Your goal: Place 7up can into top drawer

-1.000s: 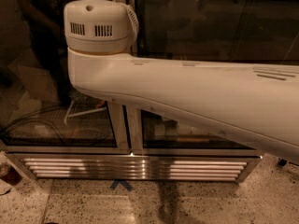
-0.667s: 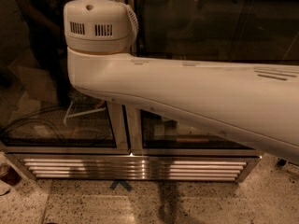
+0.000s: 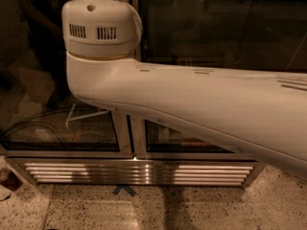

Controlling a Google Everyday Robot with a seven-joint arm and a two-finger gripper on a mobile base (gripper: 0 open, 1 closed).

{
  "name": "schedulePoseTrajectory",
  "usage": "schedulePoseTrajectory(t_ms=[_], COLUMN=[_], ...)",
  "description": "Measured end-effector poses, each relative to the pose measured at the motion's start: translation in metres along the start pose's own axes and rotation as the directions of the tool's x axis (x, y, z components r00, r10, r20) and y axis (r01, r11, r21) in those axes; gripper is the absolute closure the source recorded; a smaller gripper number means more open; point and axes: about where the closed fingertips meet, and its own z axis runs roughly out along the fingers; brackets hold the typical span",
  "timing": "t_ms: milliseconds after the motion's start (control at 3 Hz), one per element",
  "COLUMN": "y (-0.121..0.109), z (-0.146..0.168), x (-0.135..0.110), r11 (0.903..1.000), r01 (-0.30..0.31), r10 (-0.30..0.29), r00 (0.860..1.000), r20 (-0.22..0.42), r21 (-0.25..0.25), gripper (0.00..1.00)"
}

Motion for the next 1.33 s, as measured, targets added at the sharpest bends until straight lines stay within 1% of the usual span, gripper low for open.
schedulePoseTrajectory(t_ms=[333, 1333], y=[0.0, 0.0], z=[0.0, 0.0], x=[0.0, 0.0], r11=[1.0, 1.0], r01=[0.0, 0.0], r10=[0.0, 0.0], r00=[1.0, 1.0], r20=[0.0, 0.0], r21=[0.0, 0.0], gripper=[0.96, 0.27])
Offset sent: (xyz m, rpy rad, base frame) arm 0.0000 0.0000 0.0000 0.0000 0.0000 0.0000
